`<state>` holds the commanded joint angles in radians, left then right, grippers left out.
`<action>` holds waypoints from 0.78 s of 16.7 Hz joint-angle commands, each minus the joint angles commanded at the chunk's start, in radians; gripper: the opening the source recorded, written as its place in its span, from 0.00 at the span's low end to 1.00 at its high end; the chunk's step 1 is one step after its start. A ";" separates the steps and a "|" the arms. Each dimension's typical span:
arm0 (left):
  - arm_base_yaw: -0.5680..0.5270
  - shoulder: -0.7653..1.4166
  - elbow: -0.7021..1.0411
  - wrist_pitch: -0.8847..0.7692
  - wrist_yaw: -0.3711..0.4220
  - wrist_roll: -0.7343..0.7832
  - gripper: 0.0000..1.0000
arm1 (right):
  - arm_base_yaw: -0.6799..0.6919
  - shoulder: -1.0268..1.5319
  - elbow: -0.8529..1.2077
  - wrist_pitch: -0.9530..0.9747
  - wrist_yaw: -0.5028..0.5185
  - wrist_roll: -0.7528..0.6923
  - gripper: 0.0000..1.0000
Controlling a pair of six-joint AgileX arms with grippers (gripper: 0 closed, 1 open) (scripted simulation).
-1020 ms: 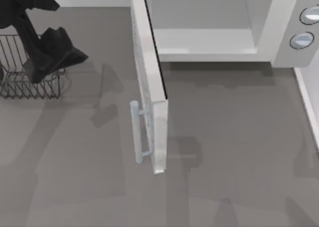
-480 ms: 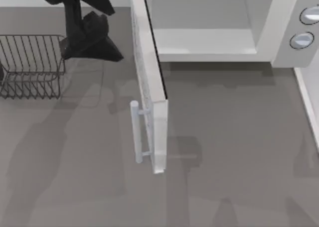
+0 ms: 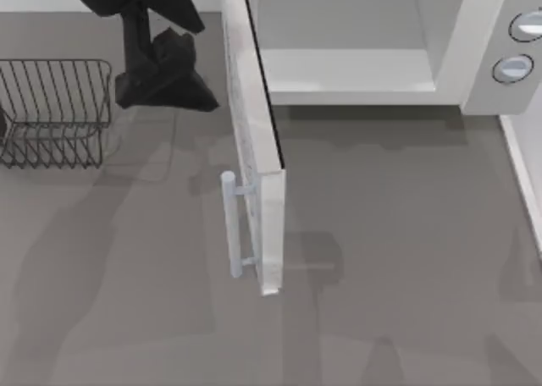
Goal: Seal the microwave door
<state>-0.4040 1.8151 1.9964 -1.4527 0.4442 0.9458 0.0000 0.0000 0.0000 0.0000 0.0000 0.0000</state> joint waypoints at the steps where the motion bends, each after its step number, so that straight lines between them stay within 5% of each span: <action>1: -0.010 -0.002 -0.032 0.033 -0.003 -0.010 1.00 | 0.000 0.000 0.000 0.000 0.000 0.000 1.00; 7: -0.075 -0.007 -0.249 0.278 -0.024 -0.078 1.00 | 0.000 0.000 0.000 0.000 0.000 0.000 1.00; 12: -0.081 -0.007 -0.263 0.293 -0.025 -0.084 1.00 | 0.000 0.000 0.000 0.000 0.000 0.000 1.00; 13: -0.081 -0.007 -0.263 0.293 -0.025 -0.084 0.92 | 0.000 0.000 0.000 0.000 0.000 0.000 1.00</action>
<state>-0.4850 1.8079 1.7335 -1.1602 0.4189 0.8618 0.0000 0.0000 0.0000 0.0000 0.0000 0.0000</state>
